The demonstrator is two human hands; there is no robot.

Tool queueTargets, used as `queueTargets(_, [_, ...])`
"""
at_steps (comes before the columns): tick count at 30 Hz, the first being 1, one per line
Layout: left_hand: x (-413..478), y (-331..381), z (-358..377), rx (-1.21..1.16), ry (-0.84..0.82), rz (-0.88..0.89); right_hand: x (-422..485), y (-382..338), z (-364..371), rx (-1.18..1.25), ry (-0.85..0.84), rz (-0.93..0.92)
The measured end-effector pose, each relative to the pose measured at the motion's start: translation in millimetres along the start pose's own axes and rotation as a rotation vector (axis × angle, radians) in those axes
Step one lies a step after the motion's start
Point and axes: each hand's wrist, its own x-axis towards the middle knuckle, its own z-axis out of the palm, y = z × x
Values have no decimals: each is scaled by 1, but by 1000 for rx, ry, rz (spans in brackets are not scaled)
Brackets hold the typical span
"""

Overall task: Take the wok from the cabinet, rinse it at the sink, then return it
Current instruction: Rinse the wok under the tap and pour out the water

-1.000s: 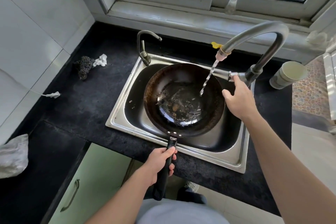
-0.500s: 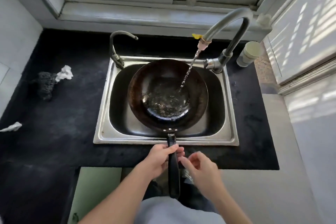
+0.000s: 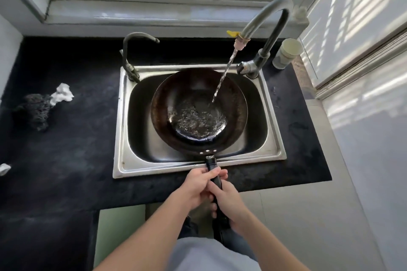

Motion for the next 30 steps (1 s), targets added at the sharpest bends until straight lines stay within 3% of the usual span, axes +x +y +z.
queueTargets(4, [-1,2,4,-149,-22,-16,2,12,7,-185,169,-187])
queueTargets(10, [-2,-2,10,-185,26,-17,7,20,4,-276,245,-242])
queueTargets(30, [-20,-19,26,-332,64,148,-16,14,-18,-405,164,-292])
